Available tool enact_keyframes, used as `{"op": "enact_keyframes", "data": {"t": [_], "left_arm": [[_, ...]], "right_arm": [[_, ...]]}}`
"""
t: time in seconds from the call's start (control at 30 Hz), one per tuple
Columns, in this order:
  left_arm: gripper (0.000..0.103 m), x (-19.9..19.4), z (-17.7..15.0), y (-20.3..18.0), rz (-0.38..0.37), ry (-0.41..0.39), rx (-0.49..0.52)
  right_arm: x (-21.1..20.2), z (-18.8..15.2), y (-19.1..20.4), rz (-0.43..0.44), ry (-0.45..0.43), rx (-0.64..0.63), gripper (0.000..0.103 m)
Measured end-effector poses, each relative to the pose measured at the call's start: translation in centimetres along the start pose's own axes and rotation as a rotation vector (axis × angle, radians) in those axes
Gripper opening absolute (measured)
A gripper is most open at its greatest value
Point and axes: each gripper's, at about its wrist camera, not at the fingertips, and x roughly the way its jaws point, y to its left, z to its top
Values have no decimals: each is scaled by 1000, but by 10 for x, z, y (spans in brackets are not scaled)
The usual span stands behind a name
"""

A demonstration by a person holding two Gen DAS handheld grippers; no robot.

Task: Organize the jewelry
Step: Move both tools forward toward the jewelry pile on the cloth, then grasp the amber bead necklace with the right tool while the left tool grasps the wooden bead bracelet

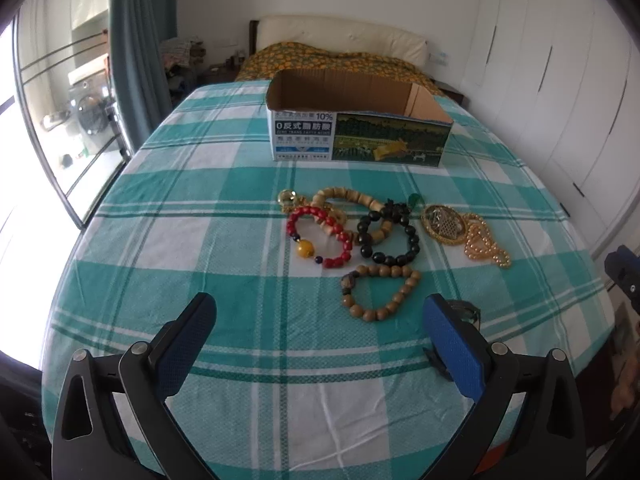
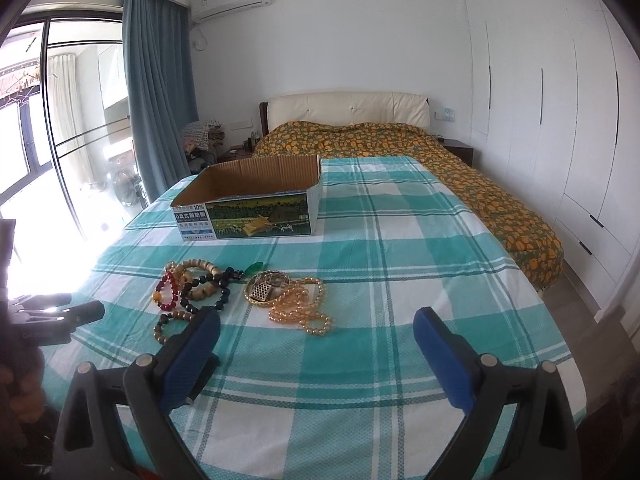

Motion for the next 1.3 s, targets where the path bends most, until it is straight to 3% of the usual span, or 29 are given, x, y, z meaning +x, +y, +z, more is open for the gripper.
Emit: {"op": "enact_keyframes", "data": {"t": [0.3, 0.5, 0.6, 0.8, 0.97, 1.03, 1.1, 1.13, 1.17, 1.2, 1.23, 1.27, 1.3], "left_arm": [[103, 65, 3, -9, 78, 84, 40], [103, 87, -1, -11, 113, 122, 59], [103, 97, -4, -11, 133, 146, 77], [103, 101, -4, -3, 78, 133, 29], [103, 97, -8, -4, 82, 120, 35], [103, 97, -6, -4, 87, 146, 28], [100, 98, -4, -5, 82, 175, 27], [89, 95, -5, -7, 73, 165, 34], [70, 91, -6, -9, 67, 147, 45], [60, 88, -7, -12, 54, 140, 56], [41, 86, -7, -14, 45, 138, 66], [15, 85, -8, -17, 34, 138, 74], [11, 84, -8, -19, 22, 140, 77]], "right_arm": [[82, -3, -6, 63, 124, -68, 99], [138, -8, -7, 135, 246, -81, 99], [158, -10, -2, 131, 308, -101, 99], [170, -11, 13, 52, 322, -190, 100], [172, -10, 11, 47, 325, -185, 100], [172, -9, 12, 42, 320, -186, 98], [166, -6, 17, 65, 291, -207, 72], [166, -5, 20, 69, 287, -222, 52], [166, -5, 23, 72, 287, -229, 43], [166, -4, 25, 78, 285, -231, 36], [165, -4, 26, 80, 285, -233, 23], [165, -4, 27, 78, 287, -230, 14], [164, -3, 25, 86, 293, -216, 13]]}}
